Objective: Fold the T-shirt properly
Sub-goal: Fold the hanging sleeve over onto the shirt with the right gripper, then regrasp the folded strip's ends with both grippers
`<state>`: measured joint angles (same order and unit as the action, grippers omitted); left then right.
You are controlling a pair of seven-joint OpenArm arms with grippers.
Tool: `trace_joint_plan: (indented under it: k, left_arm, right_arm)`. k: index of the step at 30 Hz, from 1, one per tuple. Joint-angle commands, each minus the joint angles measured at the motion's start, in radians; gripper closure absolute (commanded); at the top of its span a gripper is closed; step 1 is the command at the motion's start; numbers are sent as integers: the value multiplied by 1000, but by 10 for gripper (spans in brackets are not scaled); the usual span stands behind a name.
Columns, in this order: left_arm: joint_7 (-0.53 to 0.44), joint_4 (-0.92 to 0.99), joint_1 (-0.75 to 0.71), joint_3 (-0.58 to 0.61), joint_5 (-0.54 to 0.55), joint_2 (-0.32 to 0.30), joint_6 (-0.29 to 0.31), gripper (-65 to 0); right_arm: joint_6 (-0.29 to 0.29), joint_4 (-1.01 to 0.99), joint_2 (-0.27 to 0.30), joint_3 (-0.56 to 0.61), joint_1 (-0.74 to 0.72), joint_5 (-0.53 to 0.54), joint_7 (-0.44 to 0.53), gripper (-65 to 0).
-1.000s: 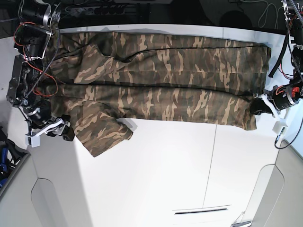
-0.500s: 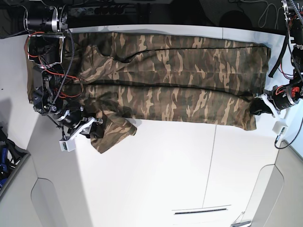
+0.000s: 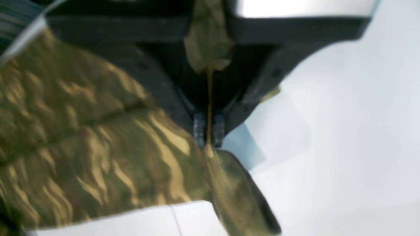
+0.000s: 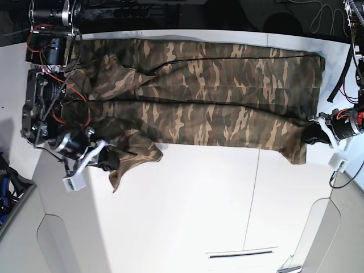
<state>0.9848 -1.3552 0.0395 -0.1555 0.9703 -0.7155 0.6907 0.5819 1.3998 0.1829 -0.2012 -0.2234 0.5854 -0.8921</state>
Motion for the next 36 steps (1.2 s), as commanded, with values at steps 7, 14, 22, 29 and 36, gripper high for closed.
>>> trace_joint_plan:
  k: [7,14,22,29,36]
  left_arm:
    - [19,-77,-84,-33,66,-88,7,0]
    - [23,-207,-224,-161,66,-88,7,0]
    - [23,-272,-311,-223,66,-88,7,0]
    - [45,-272,-368,-280,66,-84,7,0]
    - [74,-272,-412,-285,65,-68,7,-222]
  right_arm:
    - [10,262,47,-72,202,66,-32,0]
    - [10,380,58,-148,366,124,-32,0]
    - [10,503,58,-249,481,201,-35,0]
    - [10,541,58,-283,580,199,-44,0]
    - [-2,520,16,-283,617,69,-48,0]
